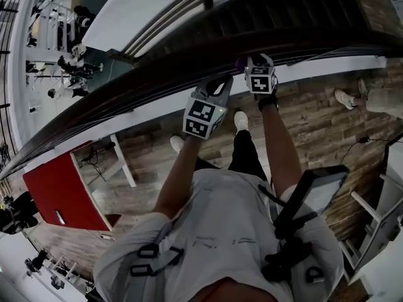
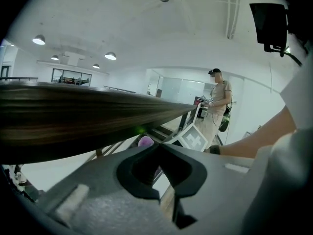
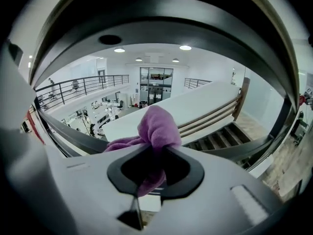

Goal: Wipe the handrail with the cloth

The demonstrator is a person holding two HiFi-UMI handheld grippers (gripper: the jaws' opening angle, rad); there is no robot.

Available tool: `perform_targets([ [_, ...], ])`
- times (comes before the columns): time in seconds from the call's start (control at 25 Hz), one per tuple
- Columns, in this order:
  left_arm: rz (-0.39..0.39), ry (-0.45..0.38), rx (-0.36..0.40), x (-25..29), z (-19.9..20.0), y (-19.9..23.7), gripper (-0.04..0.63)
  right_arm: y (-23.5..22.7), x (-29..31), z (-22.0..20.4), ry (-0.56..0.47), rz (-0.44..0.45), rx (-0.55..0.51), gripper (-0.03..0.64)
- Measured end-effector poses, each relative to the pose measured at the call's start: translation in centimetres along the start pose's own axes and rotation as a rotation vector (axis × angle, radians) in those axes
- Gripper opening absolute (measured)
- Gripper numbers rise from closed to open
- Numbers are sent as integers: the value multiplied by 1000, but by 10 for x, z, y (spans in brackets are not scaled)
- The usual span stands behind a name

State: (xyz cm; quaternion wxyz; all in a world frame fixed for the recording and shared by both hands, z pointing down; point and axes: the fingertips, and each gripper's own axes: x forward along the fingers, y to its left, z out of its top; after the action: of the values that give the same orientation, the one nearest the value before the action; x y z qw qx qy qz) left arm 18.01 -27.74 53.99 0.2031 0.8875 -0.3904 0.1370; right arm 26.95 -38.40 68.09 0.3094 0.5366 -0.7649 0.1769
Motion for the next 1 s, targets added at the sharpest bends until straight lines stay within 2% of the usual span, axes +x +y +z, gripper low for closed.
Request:
perform_targets([
  [0.4,-110,42,11,89,3,-38,0,-143,-2,-9,-6,-134,44,55],
  [0.76,-271,61,59,164,3,-118,0,-249,-13,-18,-49,-234,76,55],
  [1.0,-313,62,65,196,7,-149,0,-322,-14,-27,-39,-298,74,55],
])
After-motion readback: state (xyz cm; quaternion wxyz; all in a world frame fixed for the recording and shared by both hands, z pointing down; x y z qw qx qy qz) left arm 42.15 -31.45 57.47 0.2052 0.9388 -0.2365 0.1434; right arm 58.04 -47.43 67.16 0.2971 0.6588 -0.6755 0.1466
